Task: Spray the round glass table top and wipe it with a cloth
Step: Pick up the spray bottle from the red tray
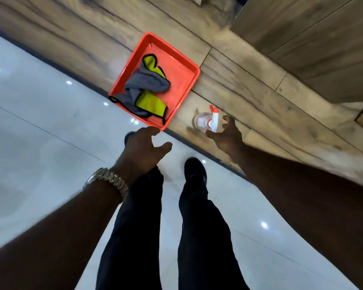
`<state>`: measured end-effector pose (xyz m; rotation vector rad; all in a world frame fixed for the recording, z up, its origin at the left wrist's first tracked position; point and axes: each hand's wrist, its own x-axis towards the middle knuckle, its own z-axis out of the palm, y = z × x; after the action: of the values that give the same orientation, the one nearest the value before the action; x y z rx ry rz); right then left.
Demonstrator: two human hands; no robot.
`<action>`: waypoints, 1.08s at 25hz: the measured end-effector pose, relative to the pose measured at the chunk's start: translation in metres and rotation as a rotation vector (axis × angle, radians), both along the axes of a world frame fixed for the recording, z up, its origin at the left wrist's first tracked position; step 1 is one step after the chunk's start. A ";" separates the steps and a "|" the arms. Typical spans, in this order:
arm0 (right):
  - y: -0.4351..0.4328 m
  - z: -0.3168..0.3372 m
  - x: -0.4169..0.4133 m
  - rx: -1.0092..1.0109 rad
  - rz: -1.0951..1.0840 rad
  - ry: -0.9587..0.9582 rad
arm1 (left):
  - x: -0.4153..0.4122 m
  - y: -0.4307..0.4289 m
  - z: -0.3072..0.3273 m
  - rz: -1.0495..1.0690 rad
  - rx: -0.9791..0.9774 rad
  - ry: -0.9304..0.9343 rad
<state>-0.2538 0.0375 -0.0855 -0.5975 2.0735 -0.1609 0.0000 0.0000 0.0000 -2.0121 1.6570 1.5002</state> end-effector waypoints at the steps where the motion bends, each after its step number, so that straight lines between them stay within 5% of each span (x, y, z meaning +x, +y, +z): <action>1: -0.003 -0.008 0.001 -0.036 0.021 0.033 | 0.000 -0.002 -0.009 0.005 0.004 0.016; 7: -0.012 -0.031 0.010 -0.108 0.068 0.151 | -0.003 -0.015 -0.027 0.021 0.011 0.022; 11: -0.004 0.009 0.015 -0.162 -0.011 0.146 | 0.004 -0.009 0.010 0.029 -0.027 0.000; 15: -0.010 0.135 0.029 -0.190 -0.146 -0.002 | 0.020 -0.001 0.120 0.095 -0.105 0.024; 23: -0.001 0.431 0.096 -0.799 0.513 -0.044 | 0.102 0.048 0.391 0.333 -0.396 -0.009; 27: -0.002 0.547 0.168 -1.079 0.648 -0.143 | 0.174 0.100 0.491 0.497 -0.569 -0.094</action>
<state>-0.0859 0.0360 0.4615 -1.7902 1.4201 -0.9242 0.1738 0.0996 0.4905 -2.9174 1.7752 1.0826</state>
